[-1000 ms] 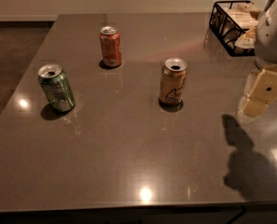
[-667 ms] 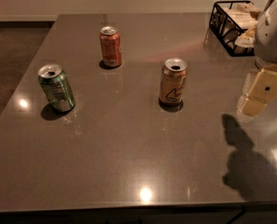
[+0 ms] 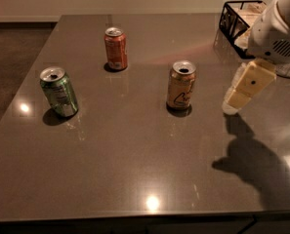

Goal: Move orange can near green can

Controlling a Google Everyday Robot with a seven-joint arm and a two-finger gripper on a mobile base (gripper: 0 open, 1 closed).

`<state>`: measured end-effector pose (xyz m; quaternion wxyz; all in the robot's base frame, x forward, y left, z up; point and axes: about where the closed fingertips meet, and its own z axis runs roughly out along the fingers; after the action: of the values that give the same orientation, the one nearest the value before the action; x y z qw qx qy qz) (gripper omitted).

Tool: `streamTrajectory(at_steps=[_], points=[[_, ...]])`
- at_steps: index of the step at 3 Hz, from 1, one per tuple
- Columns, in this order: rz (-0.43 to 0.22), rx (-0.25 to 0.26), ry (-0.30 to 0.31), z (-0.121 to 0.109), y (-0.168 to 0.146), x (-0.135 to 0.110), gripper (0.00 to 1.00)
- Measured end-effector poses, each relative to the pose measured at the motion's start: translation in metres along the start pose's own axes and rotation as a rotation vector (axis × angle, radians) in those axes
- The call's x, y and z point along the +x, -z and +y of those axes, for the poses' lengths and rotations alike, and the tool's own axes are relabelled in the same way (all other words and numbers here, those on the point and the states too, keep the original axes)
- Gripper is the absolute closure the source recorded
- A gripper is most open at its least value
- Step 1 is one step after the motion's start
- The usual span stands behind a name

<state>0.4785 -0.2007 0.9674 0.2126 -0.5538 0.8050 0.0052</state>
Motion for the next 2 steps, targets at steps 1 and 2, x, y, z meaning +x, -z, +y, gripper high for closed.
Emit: streamTrajectory(at_steps=[1,2], points=[[-0.056,-0.013,-0.061,-0.011,-0.027,-0.014,0.00],[-0.120,-0.029,-0.079,-0.013,-0.052,-0.033,0.00]])
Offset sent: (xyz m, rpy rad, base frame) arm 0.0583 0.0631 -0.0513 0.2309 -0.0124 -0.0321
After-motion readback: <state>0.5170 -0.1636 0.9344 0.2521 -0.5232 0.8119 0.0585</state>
